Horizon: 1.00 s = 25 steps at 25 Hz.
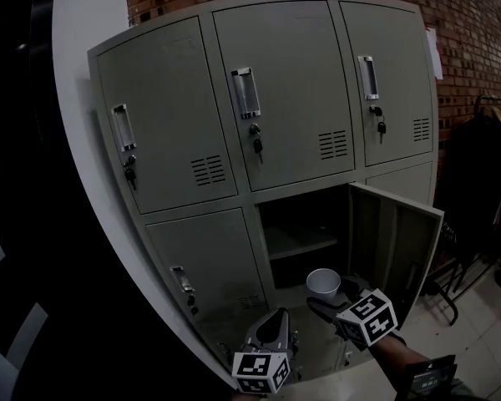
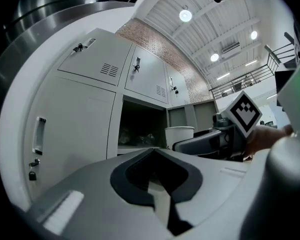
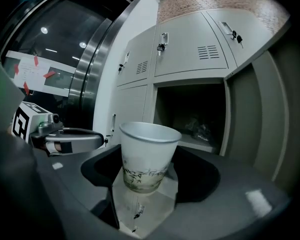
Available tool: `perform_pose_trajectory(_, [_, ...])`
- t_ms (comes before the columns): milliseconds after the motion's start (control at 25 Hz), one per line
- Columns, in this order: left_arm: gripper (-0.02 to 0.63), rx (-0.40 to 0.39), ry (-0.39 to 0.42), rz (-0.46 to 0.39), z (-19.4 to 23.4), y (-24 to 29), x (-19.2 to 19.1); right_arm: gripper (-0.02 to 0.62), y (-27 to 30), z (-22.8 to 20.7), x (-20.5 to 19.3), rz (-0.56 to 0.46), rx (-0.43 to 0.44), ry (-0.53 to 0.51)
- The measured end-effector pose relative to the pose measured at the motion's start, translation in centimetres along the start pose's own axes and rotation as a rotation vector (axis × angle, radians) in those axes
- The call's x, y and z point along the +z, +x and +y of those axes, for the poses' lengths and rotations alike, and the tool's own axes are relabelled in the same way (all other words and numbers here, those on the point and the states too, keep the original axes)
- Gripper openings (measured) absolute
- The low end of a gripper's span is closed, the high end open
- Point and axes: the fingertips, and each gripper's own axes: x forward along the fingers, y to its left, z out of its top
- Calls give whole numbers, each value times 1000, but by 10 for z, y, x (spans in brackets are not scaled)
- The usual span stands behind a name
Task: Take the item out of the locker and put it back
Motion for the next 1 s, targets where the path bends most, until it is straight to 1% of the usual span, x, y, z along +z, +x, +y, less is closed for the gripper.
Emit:
perform_pose_trajectory(120, [2, 6, 5, 6, 10, 20, -3, 327, 21, -21, 4, 2, -5, -8])
perform_pose_trajectory(360, [2, 23, 19, 5, 30, 61, -4, 327, 69, -61, 22, -27, 12, -30])
perform_pose_trajectory(640, [2, 62, 27, 6, 56, 91, -7, 327, 116, -90, 37, -37, 53, -40])
perform_pose_trajectory(880, [2, 99, 35, -7, 73, 108, 4, 327, 152, -110, 52, -52, 67, -67])
perform_pose_trajectory(1000, [2, 101, 55, -36, 82, 114, 3, 327, 167, -115, 55, -41, 79, -63])
